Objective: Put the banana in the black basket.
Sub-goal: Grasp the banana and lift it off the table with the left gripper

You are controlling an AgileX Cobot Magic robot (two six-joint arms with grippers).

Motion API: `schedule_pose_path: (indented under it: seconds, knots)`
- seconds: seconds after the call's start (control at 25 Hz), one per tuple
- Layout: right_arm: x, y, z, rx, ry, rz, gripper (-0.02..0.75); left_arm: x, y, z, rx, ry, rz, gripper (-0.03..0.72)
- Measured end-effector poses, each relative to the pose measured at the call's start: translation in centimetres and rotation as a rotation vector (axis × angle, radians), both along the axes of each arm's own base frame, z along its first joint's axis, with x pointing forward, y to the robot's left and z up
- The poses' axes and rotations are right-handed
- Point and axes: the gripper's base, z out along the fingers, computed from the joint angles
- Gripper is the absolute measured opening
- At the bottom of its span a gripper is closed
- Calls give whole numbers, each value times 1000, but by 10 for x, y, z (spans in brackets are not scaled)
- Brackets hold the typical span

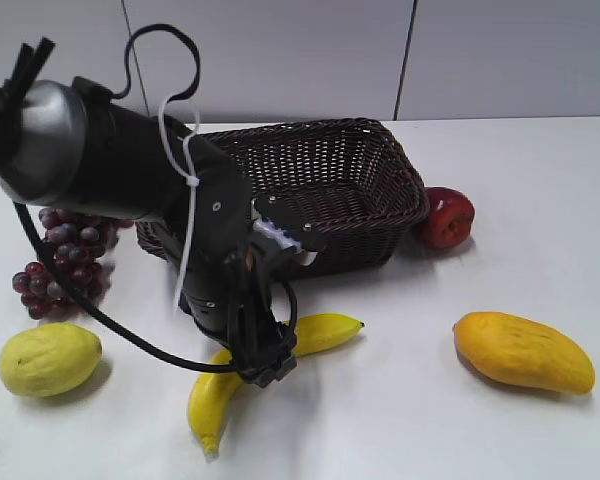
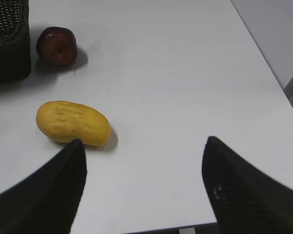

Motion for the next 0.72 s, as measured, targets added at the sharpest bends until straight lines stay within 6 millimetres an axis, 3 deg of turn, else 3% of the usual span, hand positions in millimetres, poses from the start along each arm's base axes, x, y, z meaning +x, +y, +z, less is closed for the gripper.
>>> schedule_pose_path:
  seconds: [0.28, 0.52, 0.72]
  knots:
    - [0, 0, 0, 0, 0, 0, 590, 2, -2, -15, 28, 25, -1, 566]
    - [0, 0, 0, 0, 0, 0, 590, 2, -2, -15, 25, 21, -3, 332]
    - [0, 0, 0, 0, 0, 0, 590, 2, -1, -13, 59, 39, -14, 309]
